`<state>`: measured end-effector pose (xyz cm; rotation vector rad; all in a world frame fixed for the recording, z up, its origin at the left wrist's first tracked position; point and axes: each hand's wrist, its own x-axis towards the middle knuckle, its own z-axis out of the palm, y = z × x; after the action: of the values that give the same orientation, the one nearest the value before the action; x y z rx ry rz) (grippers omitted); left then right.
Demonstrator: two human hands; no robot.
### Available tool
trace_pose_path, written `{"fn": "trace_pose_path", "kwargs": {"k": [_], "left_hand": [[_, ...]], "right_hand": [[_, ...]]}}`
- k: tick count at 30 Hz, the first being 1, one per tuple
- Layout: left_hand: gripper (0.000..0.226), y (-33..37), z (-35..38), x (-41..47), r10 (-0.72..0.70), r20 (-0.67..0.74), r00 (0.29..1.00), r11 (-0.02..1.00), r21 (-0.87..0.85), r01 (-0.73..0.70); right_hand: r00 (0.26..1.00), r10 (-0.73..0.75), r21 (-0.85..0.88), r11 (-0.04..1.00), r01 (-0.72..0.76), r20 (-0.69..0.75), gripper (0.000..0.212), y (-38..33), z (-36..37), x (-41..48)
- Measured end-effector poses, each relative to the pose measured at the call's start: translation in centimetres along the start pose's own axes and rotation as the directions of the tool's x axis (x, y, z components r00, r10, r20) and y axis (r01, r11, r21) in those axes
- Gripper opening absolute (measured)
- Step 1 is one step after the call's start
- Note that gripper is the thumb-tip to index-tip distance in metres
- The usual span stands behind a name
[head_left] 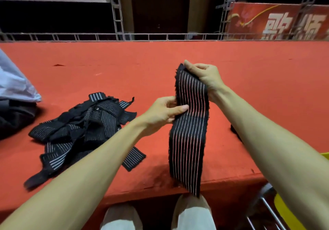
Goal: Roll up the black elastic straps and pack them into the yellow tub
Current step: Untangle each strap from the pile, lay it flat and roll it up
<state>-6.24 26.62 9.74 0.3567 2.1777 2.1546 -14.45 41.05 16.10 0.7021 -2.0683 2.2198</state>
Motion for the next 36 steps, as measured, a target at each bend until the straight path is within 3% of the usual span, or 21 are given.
{"fn": "trace_pose_path", "kwargs": {"k": [3,7,12,14,16,18,20,23,26,28,32,36], "left_hand": [[0.024,-3.2,0.7,1.0,-0.085,-0.02,0.996,0.996,0.021,0.085],[0.019,-9.3,0.8,2.7,-0.231,-0.03,0.972,0.969,0.08,0.233],[0.021,-15.3,0.1,5.4,-0.295,-0.025,0.955,0.93,0.223,0.293],[0.018,-17.3,-0.9,6.4,-0.219,-0.054,0.974,0.897,0.381,0.223],[0.01,-18.4,-1.6,6.9,-0.13,-0.072,0.989,0.8,0.581,0.148],[0.02,-19.5,-2.2,7.6,-0.083,-0.12,0.989,0.645,0.751,0.145],[0.03,-20.6,-2.5,8.1,-0.001,-0.222,0.975,0.585,0.79,0.18],[0.027,-21.9,-2.8,8.4,0.117,-0.341,0.933,0.661,0.728,0.183],[0.015,-22.0,-3.0,8.1,0.177,-0.388,0.905,0.718,0.679,0.151],[0.009,-21.8,-3.0,7.7,0.196,-0.384,0.902,0.738,0.664,0.123],[0.025,-20.4,-3.9,5.9,0.125,-0.303,0.945,0.756,0.646,0.107],[0.03,-17.9,-6.5,2.3,0.102,-0.25,0.963,0.739,0.667,0.095]], "right_hand": [[0.999,0.028,-0.265,0.964,-0.033,-0.02,0.033,3.4,-1.1,1.1],[0.983,0.156,-0.564,0.822,-0.076,0.095,0.033,9.3,-3.2,3.1],[0.907,0.348,-0.705,0.704,-0.086,0.238,0.022,15.5,-5.1,5.9],[0.856,0.428,-0.68,0.722,-0.129,0.292,0.013,17.6,-5.5,7.0],[0.822,0.453,-0.653,0.745,-0.137,0.344,0.007,19.0,-5.5,7.6],[0.83,0.426,-0.651,0.752,-0.104,0.359,0.009,20.8,-5.3,8.6],[0.87,0.378,-0.685,0.726,-0.068,0.315,0.008,23.0,-4.8,9.3],[0.939,0.298,-0.756,0.651,-0.07,0.17,0.012,25.9,-4.3,9.7],[0.951,0.299,-0.798,0.591,-0.118,0.081,0.022,27.9,-3.5,9.2],[0.96,0.276,-0.853,0.511,-0.11,0.042,0.029,28.5,-3.1,8.6],[0.987,0.155,-0.929,0.368,-0.032,0.027,0.032,26.9,-1.3,7.1],[0.98,0.109,-0.873,0.478,0.093,0.164,0.023,24.2,2.3,5.5]]}}
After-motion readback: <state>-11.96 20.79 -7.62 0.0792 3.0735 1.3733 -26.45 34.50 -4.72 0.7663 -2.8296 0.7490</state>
